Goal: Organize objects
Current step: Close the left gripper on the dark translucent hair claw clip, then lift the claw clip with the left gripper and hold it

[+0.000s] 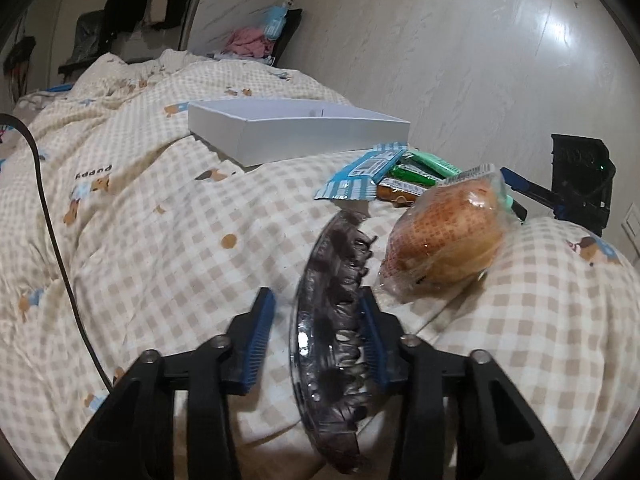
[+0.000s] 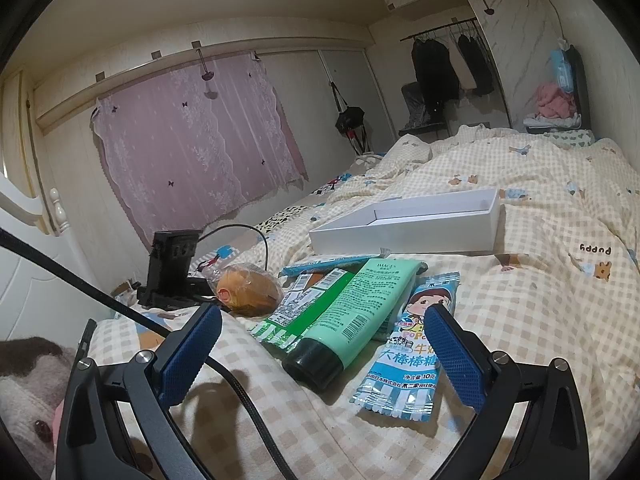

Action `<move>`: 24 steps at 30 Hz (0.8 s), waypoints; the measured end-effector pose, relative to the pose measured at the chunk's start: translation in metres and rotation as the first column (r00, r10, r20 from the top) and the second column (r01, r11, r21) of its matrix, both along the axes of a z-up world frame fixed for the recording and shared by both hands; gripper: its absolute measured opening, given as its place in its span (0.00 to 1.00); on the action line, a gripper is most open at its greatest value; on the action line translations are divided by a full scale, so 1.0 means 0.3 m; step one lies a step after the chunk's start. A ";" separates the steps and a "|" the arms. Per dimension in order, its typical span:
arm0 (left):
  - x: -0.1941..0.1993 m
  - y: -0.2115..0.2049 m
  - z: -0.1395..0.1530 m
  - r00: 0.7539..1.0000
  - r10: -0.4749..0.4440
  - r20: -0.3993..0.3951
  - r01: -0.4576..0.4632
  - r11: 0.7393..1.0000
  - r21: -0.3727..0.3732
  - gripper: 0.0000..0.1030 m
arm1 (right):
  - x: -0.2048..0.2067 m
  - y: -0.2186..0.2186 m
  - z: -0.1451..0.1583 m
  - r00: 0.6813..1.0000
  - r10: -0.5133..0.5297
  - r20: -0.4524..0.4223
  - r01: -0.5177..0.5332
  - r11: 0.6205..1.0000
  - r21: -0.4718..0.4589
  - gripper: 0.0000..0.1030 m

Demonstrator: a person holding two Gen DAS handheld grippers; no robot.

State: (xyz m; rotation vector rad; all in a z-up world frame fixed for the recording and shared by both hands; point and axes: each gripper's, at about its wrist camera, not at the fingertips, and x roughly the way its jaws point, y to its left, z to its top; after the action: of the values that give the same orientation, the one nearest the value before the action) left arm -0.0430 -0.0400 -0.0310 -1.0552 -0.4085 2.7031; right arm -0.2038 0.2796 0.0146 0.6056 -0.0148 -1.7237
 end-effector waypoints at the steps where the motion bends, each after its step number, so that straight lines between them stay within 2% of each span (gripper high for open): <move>1: 0.002 0.001 0.000 1.000 0.000 0.000 0.000 1.000 -0.002 0.35 | -0.003 -0.001 0.002 1.000 0.000 0.001 0.000 1.000 0.000 0.99; 10: 0.052 -0.036 0.046 0.999 0.035 -0.031 -0.032 0.996 0.084 0.33 | -0.003 -0.002 0.000 1.000 0.000 0.002 0.000 1.000 0.000 0.99; 14: 0.062 -0.027 0.073 0.993 0.085 -0.080 -0.081 0.996 0.048 0.33 | -0.003 -0.002 0.000 1.000 0.000 0.002 0.000 1.000 0.000 0.99; 17: 0.053 -0.011 0.089 0.988 0.102 -0.112 -0.096 0.994 0.057 0.33 | -0.005 -0.001 -0.002 1.000 0.002 0.006 -0.002 1.000 0.000 0.99; 24: -0.004 -0.038 0.128 0.978 0.146 -0.146 -0.123 0.980 0.156 0.33 | -0.004 -0.001 -0.006 1.000 0.003 0.011 -0.003 1.000 0.001 0.99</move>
State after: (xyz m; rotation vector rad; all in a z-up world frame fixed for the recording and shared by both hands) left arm -0.0442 -0.0513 0.0075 -0.7950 -0.6603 2.7974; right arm -0.2051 0.2792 0.0128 0.6154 -0.0210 -1.7173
